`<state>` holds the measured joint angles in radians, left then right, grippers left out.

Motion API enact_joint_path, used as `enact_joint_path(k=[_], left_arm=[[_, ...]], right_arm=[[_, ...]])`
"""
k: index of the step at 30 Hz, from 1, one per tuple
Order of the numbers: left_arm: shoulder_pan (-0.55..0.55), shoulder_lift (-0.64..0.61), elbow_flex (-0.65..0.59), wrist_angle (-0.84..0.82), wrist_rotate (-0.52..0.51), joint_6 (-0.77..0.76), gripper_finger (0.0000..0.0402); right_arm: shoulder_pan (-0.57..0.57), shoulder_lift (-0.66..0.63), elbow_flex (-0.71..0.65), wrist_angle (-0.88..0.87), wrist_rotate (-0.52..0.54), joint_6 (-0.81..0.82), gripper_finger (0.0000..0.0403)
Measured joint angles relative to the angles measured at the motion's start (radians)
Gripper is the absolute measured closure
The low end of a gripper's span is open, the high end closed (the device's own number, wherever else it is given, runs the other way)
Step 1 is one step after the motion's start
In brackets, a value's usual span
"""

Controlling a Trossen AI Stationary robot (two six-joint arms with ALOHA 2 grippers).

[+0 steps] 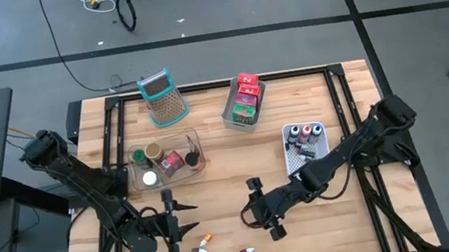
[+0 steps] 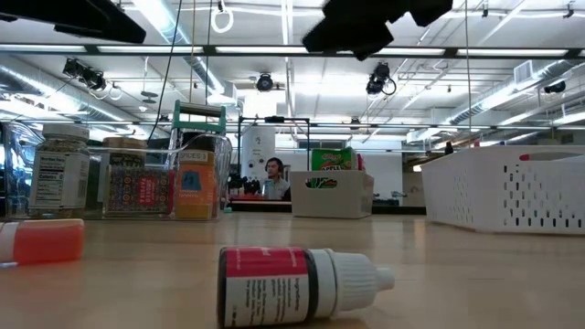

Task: Pick & Place Kitchen Items
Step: Put the red food coloring bottle into the white bin

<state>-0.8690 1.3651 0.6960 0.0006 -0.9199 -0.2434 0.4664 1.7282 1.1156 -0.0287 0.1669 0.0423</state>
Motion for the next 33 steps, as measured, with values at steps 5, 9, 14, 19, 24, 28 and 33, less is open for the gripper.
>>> enact_joint_path(k=[5, 9, 14, 19, 24, 28, 33], left_arm=[[0.009, 0.0, 0.0, -0.012, 0.0, 0.027, 0.0174], [0.026, 0.0, 0.0, -0.018, 0.0, 0.022, 0.0174], [0.04, 0.0, 0.0, -0.034, 0.035, 0.014, 0.0174], [0.044, 0.0, 0.0, -0.039, 0.049, 0.014, 0.0174], [0.044, 0.0, 0.0, -0.037, 0.052, 0.015, 0.0174], [0.044, 0.0, 0.0, -0.037, 0.052, 0.043, 0.0174], [0.05, 0.0, 0.0, -0.033, 0.051, 0.127, 0.0174]], right_arm=[[0.012, 0.061, 0.0, 0.124, -0.115, 0.001, 0.0214], [0.045, 0.097, 0.0, 0.214, -0.142, 0.001, 0.0214], [0.092, 0.129, 0.0, 0.289, -0.095, 0.006, 0.0214], [0.12, 0.171, 0.0, 0.39, -0.068, 0.049, 0.0214], [0.148, 0.247, 0.0, 0.508, -0.041, 0.054, 0.0214], [0.168, 0.306, 0.0, 0.519, 0.009, 0.077, 0.0214], [0.165, 0.383, 0.0, 0.52, 0.043, 0.135, 0.0214]])
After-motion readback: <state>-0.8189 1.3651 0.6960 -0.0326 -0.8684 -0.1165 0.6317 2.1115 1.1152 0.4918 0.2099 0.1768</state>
